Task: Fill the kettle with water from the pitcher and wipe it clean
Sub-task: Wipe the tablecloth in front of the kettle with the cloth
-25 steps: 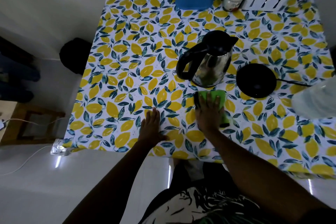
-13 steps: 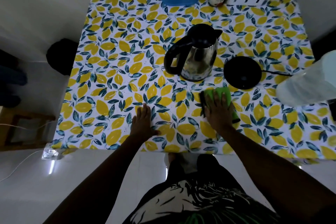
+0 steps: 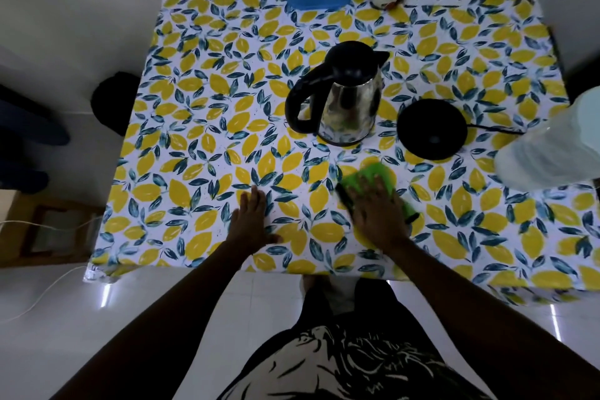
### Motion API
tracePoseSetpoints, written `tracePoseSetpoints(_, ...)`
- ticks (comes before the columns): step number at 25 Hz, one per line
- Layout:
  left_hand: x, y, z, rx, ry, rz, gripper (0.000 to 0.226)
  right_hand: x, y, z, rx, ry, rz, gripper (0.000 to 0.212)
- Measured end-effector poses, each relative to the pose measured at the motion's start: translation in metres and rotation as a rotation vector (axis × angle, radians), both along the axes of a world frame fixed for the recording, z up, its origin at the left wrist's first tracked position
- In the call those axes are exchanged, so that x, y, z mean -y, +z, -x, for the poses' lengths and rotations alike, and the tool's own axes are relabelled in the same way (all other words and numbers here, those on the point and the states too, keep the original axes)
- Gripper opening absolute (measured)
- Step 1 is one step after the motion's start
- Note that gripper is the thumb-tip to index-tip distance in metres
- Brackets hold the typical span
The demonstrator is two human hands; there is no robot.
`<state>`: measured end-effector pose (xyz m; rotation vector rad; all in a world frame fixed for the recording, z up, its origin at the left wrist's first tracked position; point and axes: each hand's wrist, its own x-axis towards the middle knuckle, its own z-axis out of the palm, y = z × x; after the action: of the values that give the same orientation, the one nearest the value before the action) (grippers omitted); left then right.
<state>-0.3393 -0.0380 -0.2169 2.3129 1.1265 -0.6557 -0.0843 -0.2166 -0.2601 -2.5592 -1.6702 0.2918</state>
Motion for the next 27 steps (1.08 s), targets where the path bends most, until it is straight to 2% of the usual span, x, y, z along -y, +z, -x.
tracePoseSetpoints(4, 0.0, 0.001, -0.002, -0.015, 0.002, 0.003, 0.126, -0.057, 0.004, -0.005, -0.125, -0.516, -0.052, 0.055)
tracePoseSetpoints(5, 0.0, 0.001, -0.002, -0.017, 0.002, 0.004, 0.125, -0.07, 0.007, 0.006, -0.178, -0.572, -0.049, 0.053)
tracePoseSetpoints(6, 0.0, 0.001, -0.001, -0.016, 0.003, 0.001, 0.126, -0.079, 0.008, 0.02, -0.189, -0.528, -0.038, 0.052)
tracePoseSetpoints(7, 0.0, 0.002, 0.0, -0.015, 0.006, 0.002, 0.126, -0.081, 0.007, 0.037, -0.16, -0.389, -0.036, 0.053)
tracePoseSetpoints(10, 0.0, 0.002, 0.0, -0.004, 0.001, 0.011, 0.126, -0.043, 0.003, 0.077, -0.113, 0.166, -0.022, 0.054)
tracePoseSetpoints(12, 0.0, 0.003, 0.0, 0.005, 0.002, 0.011, 0.126, -0.007, -0.002, 0.066, -0.067, 0.298, -0.052, 0.054)
tracePoseSetpoints(13, -0.001, 0.003, 0.001, 0.011, 0.011, 0.014, 0.126, 0.004, -0.003, 0.052, -0.04, 0.271, -0.054, 0.055)
tracePoseSetpoints(15, -0.001, 0.002, 0.002, 0.028, 0.019, 0.013, 0.127, 0.011, -0.001, 0.021, -0.005, 0.066, -0.037, 0.056)
tracePoseSetpoints(17, 0.001, 0.002, 0.002, 0.043, 0.022, 0.023, 0.127, -0.007, 0.001, 0.003, -0.01, -0.191, -0.013, 0.054)
tracePoseSetpoints(19, 0.0, 0.003, 0.002, 0.043, 0.022, 0.027, 0.127, -0.038, 0.005, 0.007, -0.026, -0.326, -0.021, 0.053)
tracePoseSetpoints(20, 0.0, 0.004, 0.002, 0.039, 0.02, 0.024, 0.127, -0.052, 0.008, 0.014, -0.028, -0.332, -0.033, 0.052)
tracePoseSetpoints(22, 0.001, 0.007, 0.001, 0.047, 0.021, 0.022, 0.122, -0.063, 0.007, 0.032, -0.038, -0.212, -0.049, 0.05)
tracePoseSetpoints(25, 0.017, 0.011, -0.013, 0.126, -0.081, -0.034, 0.105, -0.043, 0.001, 0.042, -0.055, 0.029, -0.131, 0.043)
tracePoseSetpoints(27, 0.035, 0.011, -0.033, 0.179, -0.168, -0.037, 0.094, -0.017, -0.007, 0.032, -0.043, 0.082, -0.212, 0.041)
